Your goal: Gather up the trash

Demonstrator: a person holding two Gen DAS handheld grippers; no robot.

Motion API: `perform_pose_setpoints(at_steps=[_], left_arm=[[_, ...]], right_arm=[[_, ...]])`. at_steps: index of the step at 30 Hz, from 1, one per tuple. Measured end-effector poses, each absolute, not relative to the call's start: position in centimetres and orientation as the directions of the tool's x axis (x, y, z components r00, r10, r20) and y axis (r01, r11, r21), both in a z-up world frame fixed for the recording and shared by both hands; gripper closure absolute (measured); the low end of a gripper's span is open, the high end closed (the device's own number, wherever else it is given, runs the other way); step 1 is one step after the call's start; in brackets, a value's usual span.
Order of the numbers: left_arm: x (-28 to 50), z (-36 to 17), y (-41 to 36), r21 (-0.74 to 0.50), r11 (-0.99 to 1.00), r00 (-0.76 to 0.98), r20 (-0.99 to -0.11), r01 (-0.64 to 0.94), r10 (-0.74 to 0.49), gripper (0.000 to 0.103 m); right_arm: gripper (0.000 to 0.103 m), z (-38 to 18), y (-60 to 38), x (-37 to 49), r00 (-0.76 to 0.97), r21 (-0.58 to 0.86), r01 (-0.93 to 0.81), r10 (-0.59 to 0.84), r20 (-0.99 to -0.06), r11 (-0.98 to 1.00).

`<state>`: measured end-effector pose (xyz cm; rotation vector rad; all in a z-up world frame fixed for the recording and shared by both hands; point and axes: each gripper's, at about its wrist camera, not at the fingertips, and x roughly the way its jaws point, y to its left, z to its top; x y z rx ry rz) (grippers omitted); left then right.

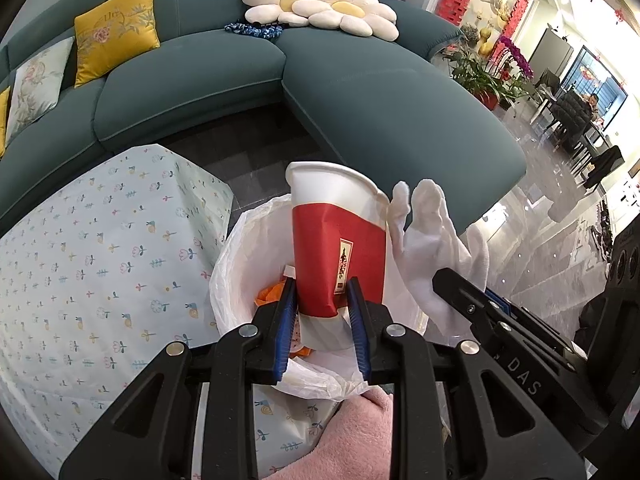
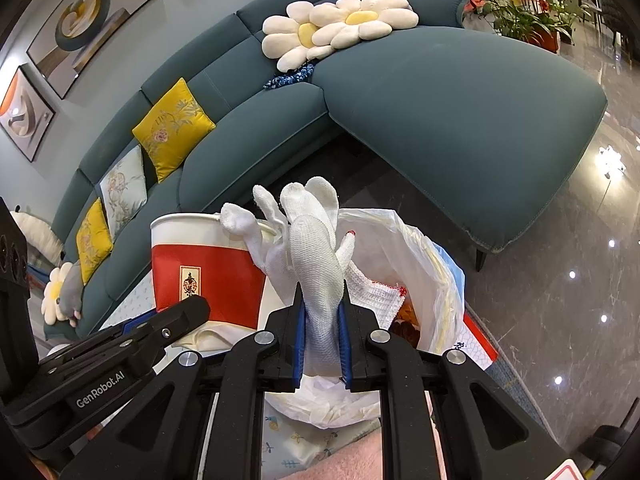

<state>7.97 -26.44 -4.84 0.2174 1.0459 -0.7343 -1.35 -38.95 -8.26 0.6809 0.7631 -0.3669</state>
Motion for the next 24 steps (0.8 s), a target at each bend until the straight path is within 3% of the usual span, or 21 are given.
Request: perform_pose_setpoints(at_steps=[4, 20, 24], left_arm=[[8.3, -5.0, -25.9, -0.179, 0.770, 0.304, -0.845, 0.613, -0.439, 0.054], [8.2, -4.0, -22.7, -0.144, 0.804, 0.368, -0.832, 0.578, -0.414, 0.054], [7.9, -3.4, -21.6, -0.126, 0.815, 0.399, -0.823, 0.565, -0.404, 0.050]], right_arm=[[0.081, -8.4, -38.8, -1.0, 0.667, 0.415, 0.537, -0.068, -0.742, 0.734], [0.075, -7.0, -36.3, -1.3, 0.655, 0.315, 0.517, -0.131, -0.744, 0.796], [0.062, -6.4, -35.5, -1.6, 0.651, 0.275, 0.510, -0.156, -0.743, 0.815]])
